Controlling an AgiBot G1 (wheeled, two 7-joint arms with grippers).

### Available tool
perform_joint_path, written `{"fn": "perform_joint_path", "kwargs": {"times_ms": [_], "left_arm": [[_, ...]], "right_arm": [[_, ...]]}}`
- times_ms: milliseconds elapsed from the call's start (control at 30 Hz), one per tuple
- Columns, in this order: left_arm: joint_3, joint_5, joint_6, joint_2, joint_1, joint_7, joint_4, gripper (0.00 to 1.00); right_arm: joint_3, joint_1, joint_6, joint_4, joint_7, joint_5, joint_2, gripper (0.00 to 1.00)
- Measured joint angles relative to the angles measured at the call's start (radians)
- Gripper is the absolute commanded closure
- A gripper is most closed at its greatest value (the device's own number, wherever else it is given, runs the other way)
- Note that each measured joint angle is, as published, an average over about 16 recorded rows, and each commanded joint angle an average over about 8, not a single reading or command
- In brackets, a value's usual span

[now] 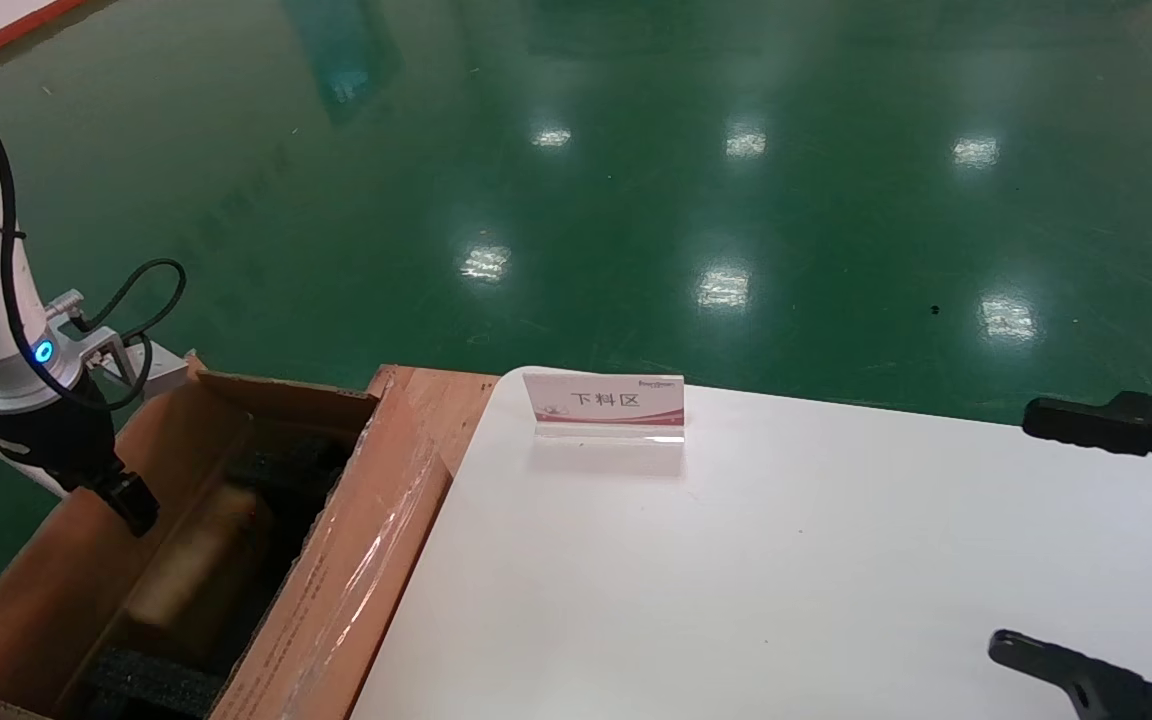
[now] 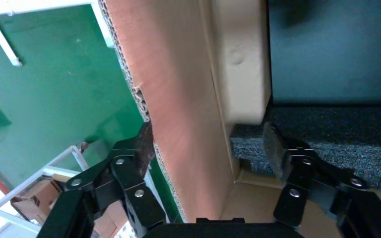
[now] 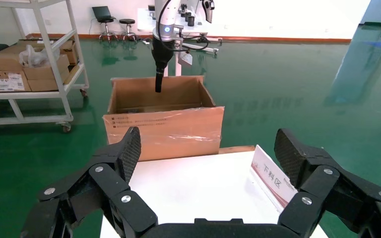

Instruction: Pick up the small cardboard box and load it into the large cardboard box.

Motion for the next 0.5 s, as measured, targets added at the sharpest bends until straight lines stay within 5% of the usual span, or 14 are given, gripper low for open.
{"fn": "perform_joint_path", "kwargs": {"times_ms": [500], "left_arm": [[-0.061,-0.037,-0.067,-0.030,-0.165,0.005,-0.200,0.00]], "right_arm": [[-0.001,0.000,0.000,-0.001,0.000,0.000,0.000,0.00]]}}
